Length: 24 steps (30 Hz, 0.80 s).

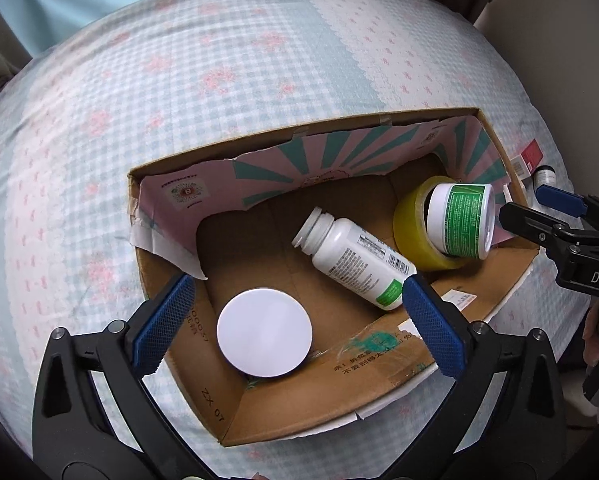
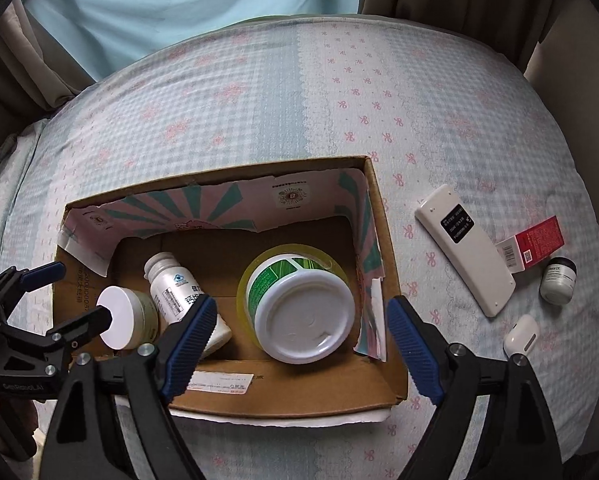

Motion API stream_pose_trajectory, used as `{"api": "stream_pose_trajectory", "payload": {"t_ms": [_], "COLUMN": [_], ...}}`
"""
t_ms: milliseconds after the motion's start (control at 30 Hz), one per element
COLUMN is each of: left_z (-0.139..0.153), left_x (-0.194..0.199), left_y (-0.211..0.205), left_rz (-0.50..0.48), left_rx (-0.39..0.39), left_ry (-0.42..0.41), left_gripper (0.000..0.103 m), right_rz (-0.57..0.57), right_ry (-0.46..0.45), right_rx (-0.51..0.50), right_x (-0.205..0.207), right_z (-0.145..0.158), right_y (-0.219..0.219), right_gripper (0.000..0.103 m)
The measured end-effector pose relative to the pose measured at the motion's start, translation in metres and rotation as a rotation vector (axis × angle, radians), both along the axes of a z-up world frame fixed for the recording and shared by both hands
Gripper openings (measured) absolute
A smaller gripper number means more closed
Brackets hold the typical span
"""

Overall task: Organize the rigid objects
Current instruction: 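Carry both jars into the cardboard box and release them, then withdraw both tools and move toward the remote and small jar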

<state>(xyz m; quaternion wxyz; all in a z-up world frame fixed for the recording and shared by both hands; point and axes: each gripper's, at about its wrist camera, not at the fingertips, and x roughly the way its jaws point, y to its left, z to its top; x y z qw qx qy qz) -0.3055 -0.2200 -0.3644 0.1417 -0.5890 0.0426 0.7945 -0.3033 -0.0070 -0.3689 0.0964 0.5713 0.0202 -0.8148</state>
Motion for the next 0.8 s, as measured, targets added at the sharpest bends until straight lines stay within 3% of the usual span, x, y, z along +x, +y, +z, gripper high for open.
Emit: {"api": "stream_pose_trajectory", "payload": {"t_ms": [367, 467, 800], "left_z": [0.031, 0.047, 0.11], "left_x": [0.011, 0.02, 0.066], "left_y": [0.005, 0.002, -0.001], "left_rz": [0.008, 0.014, 0.073], "left_rx": [-0.005, -0.01, -0.016], "left_ry": [0.016, 0.034, 0.111], "left_gripper": [0.103, 0.103, 0.103], "right_rz": [0.014, 0.01, 0.004], "right_ry": [0.027, 0.039, 0.062], "right_rx": [-0.039, -0.059, -0.092], "right_x": [0.006, 0.01, 0.044], "right_z": [0.022, 0.033, 0.078], "right_y": [-0.004, -0.002, 0.016], "right_gripper": [0.087, 0.103, 0.103]}}
